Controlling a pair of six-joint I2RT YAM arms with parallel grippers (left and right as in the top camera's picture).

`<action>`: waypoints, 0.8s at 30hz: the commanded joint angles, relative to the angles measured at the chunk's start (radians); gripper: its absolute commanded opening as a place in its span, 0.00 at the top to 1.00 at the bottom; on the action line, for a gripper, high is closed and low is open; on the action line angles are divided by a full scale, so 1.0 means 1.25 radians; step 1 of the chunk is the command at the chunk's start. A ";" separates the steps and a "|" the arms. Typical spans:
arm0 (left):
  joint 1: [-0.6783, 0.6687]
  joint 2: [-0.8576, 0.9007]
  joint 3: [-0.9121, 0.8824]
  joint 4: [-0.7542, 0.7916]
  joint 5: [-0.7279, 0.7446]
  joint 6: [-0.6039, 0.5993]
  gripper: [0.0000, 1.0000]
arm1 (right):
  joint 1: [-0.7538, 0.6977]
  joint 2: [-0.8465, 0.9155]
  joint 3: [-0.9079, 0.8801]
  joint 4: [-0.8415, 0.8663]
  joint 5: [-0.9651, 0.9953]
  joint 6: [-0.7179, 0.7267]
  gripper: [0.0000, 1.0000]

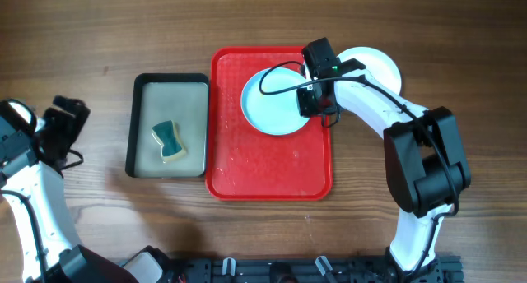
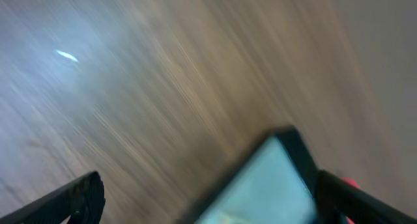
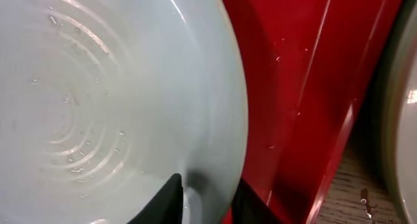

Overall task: Clean dirty plates on tray and stack at the side
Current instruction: 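Grasp the sponge in the black tray with the left gripper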

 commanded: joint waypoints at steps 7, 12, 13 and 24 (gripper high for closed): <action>-0.368 -0.005 0.010 -0.056 0.108 0.176 0.00 | 0.000 -0.023 -0.004 0.003 -0.064 0.019 0.81; -0.615 0.025 0.120 -0.154 -0.072 0.175 0.00 | -0.001 -0.023 -0.004 0.003 -0.064 0.018 0.96; -0.645 0.067 0.225 -0.261 -0.088 0.176 0.00 | -0.001 -0.023 -0.004 0.003 -0.064 0.018 0.96; -0.710 0.161 0.385 -0.344 -0.084 0.187 0.59 | -0.074 -0.023 -0.003 -0.011 -0.264 0.010 0.73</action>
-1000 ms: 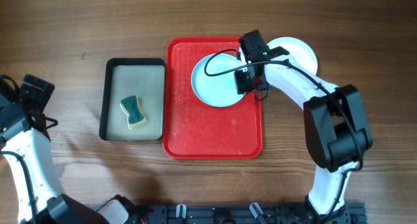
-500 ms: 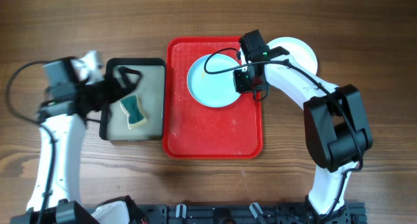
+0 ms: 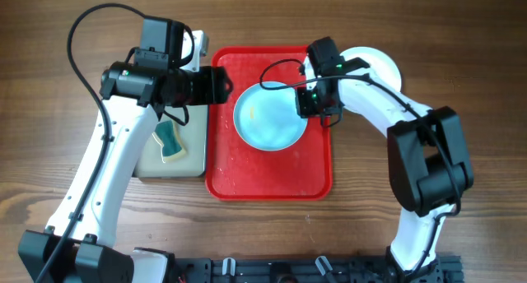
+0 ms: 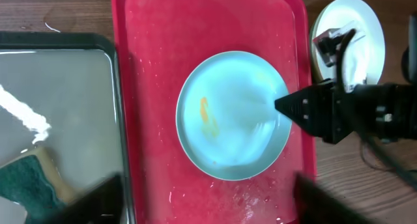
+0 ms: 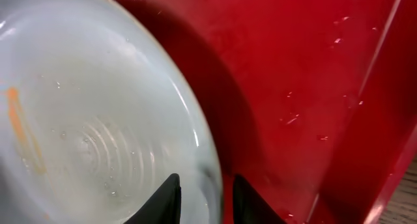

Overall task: Clean dirty plates on tray and stack at the side
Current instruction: 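Grasp the sponge in the black tray with the left gripper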

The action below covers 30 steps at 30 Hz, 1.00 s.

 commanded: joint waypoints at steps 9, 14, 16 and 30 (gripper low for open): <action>0.032 0.100 0.006 -0.144 -0.309 -0.225 0.43 | -0.065 -0.021 -0.002 -0.014 -0.164 -0.046 0.73; 0.110 0.111 -0.091 -0.129 -0.307 -0.268 0.47 | -0.065 -0.021 -0.002 -0.014 -0.164 -0.045 0.72; 0.133 0.111 -0.139 -0.097 -0.287 -0.270 0.47 | -0.065 -0.021 -0.002 -0.013 -0.164 -0.045 0.72; 0.145 0.111 -0.358 0.194 -0.293 -0.210 0.54 | -0.064 -0.021 -0.002 -0.011 -0.164 -0.045 0.70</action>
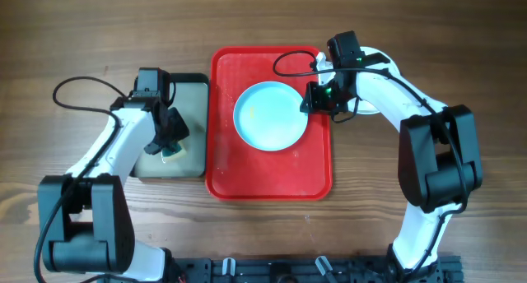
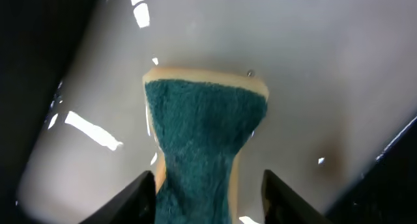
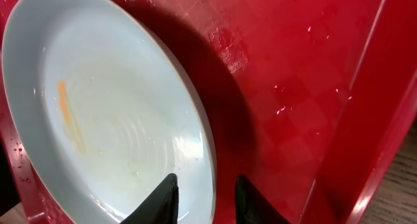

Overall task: Clean dirty plates on tray and stack at the side
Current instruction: 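Grasp the sponge in the black tray with the left gripper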

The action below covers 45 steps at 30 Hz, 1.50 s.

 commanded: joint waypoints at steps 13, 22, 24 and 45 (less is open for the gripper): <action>0.002 0.002 -0.014 -0.004 -0.005 0.114 0.63 | 0.002 -0.021 -0.002 0.002 -0.016 -0.014 0.70; 0.008 0.002 -0.014 -0.007 -0.040 0.114 0.60 | 0.002 -0.021 -0.002 0.002 -0.016 -0.014 0.70; 0.007 0.002 -0.020 -0.006 -0.040 0.114 0.60 | 0.002 -0.021 -0.002 0.002 -0.016 -0.014 0.70; 0.007 0.002 -0.062 0.049 -0.040 0.114 0.67 | 0.002 -0.021 -0.002 0.003 -0.016 -0.014 0.70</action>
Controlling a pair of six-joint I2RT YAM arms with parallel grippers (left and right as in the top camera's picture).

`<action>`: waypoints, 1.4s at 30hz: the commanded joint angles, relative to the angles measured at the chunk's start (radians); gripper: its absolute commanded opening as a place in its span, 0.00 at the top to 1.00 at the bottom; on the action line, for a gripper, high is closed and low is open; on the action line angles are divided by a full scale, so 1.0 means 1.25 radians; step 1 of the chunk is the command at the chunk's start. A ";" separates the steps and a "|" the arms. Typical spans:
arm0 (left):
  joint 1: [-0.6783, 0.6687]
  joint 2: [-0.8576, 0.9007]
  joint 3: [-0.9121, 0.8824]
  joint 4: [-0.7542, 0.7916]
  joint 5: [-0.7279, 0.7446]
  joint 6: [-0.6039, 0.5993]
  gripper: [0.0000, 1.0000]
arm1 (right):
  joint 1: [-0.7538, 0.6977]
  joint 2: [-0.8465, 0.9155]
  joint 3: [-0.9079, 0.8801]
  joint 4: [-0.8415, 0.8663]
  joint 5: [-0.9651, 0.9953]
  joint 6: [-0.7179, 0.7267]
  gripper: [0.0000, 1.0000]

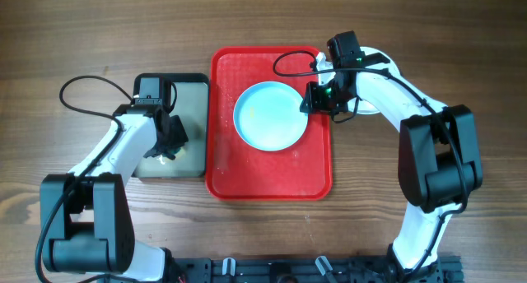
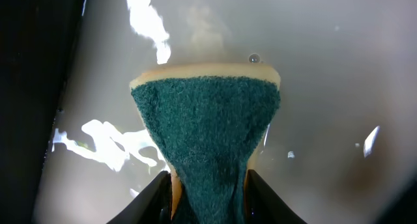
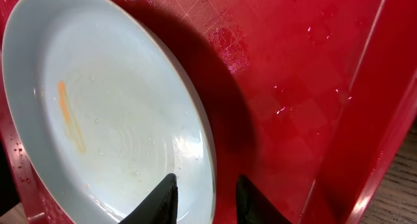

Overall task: Clean dirty plates on tray and stack at the side
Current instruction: 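Grasp the sponge in the black tray with the left gripper, then dip and rub the held sponge in the black tray's water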

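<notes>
A pale blue plate (image 1: pixel 268 116) lies in the upper half of the red tray (image 1: pixel 272 176). An orange streak (image 3: pixel 70 116) marks the plate's inside. My right gripper (image 1: pixel 313 100) is shut on its right rim, one finger inside the plate (image 3: pixel 98 120) and one outside, seen close in the right wrist view (image 3: pixel 207 201). My left gripper (image 1: pixel 170 139) is down in the black basin (image 1: pixel 207 151). It is shut on the narrow waist of a green-and-yellow sponge (image 2: pixel 205 120) lying in the water.
A white plate (image 1: pixel 359 107) sits on the wood right of the tray, mostly hidden under my right arm. Both arms' cables loop above the basin and the tray's top edge. The tray's lower half is wet and bare.
My left gripper's fingers stood wide on either side of the sponge; now they press against its waist. The right gripper and the plate have not moved.
My left arm was first off at the table's left edge while the right gripper held the plate at the tray's top right. Then the plate lay mid-tray and the left gripper hovered over the tray. Then it stood open around the sponge, and now grips it.
</notes>
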 commanded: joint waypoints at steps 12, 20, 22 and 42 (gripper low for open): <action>0.006 -0.021 -0.005 0.007 -0.021 0.005 0.96 | 0.002 -0.021 -0.002 0.002 -0.016 -0.014 0.70; 0.005 -0.221 0.092 0.002 -0.031 0.185 0.96 | 0.002 -0.021 -0.002 0.005 -0.016 -0.014 0.69; 0.005 -0.237 0.092 0.024 -0.023 0.186 0.96 | 0.002 -0.021 -0.002 0.005 -0.016 -0.014 0.67; 0.005 -0.236 0.091 0.031 0.125 0.276 0.96 | 0.034 -0.020 -0.068 0.112 0.050 0.031 0.85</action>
